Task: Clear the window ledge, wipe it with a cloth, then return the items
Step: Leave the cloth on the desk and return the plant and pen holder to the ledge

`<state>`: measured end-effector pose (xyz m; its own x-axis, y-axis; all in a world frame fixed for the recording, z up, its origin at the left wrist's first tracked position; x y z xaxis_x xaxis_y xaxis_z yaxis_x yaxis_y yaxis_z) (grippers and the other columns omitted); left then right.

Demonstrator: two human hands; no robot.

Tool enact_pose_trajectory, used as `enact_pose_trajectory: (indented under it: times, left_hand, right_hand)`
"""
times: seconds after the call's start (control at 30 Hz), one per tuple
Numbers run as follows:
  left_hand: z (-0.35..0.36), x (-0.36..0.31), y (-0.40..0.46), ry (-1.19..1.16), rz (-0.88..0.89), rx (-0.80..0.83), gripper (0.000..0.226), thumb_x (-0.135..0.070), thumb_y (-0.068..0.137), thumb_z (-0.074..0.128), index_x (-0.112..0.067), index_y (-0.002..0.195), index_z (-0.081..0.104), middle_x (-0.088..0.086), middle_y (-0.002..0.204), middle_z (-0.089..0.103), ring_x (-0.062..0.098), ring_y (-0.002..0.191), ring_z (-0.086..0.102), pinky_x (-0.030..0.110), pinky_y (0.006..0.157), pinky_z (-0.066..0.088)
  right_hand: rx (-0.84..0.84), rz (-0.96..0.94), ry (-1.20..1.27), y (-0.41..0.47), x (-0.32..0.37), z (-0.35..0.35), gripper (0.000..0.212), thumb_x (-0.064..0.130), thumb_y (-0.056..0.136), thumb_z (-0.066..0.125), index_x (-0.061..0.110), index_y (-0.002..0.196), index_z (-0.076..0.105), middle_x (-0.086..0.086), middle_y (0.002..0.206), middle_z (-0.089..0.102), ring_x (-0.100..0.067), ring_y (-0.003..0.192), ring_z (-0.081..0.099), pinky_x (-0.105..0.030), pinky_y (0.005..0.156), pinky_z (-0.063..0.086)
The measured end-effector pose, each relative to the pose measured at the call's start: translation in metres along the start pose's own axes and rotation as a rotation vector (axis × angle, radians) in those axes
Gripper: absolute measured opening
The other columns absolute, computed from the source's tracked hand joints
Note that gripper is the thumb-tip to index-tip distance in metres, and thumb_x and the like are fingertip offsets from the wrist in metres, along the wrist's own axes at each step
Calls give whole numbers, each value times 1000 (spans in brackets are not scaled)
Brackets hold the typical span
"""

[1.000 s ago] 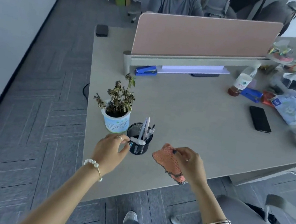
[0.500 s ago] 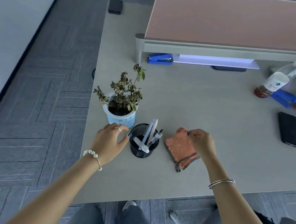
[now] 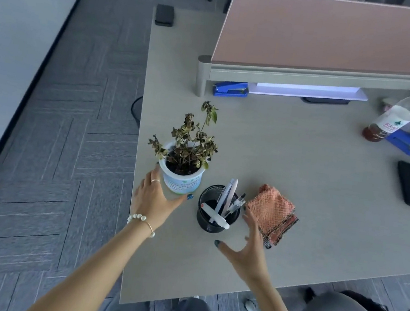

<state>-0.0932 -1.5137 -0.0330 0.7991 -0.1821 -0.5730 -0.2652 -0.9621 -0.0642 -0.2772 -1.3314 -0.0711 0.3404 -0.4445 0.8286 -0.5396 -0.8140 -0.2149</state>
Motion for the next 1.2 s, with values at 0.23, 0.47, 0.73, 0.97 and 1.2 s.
enact_pose_trajectory:
  times: [0.23, 0.47, 0.73, 0.97, 1.2]
  left_hand:
    - [17, -3, 27, -419, 13, 1, 99, -39, 50, 88, -8, 133, 44, 6, 127, 48, 14, 123, 39, 35, 104, 42]
    - [11, -13, 35, -506, 44, -76, 85, -36, 48, 88, -5, 119, 54, 11, 119, 53, 24, 119, 45, 30, 96, 44]
    - [12, -5, 41, -496, 64, -84, 78, -35, 48, 89, -11, 116, 57, 0, 113, 56, 3, 103, 48, 25, 82, 49]
    - [4, -10, 46, -479, 174, 24, 80, -34, 48, 89, -10, 118, 58, -10, 110, 50, 6, 106, 47, 27, 84, 50]
    - [-16, -39, 56, -514, 303, 115, 84, -59, 45, 78, -13, 114, 61, -7, 110, 59, 3, 103, 50, -5, 71, 37]
  right_hand:
    - [-133, 119, 151, 4, 20, 33, 101, 53, 50, 81, 31, 137, 36, 11, 133, 50, -14, 121, 48, -40, 100, 44]
    - [-331, 163, 284, 11, 35, 40, 79, 33, 50, 85, 48, 113, 41, 9, 119, 58, -14, 109, 57, -37, 89, 50]
    - [-447, 191, 321, 2, 45, 42, 68, 43, 44, 81, 51, 101, 46, 16, 105, 63, -8, 96, 61, -35, 77, 54]
    - [-571, 142, 345, -4, 71, 33, 69, 45, 48, 84, 47, 108, 49, 12, 109, 64, -11, 99, 61, -42, 81, 54]
    - [-731, 62, 359, -10, 106, 15, 61, 42, 50, 80, 59, 99, 49, 16, 102, 65, -7, 95, 62, -38, 79, 54]
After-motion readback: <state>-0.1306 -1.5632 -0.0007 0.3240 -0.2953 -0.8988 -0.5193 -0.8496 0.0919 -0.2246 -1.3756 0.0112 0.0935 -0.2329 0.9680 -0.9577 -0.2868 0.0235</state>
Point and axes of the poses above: each hand's wrist, its own y-axis towards the middle knuckle, its own z-axis out of the palm, x = y × z, the point moved 7 cm from there along y, towards the middle knuckle
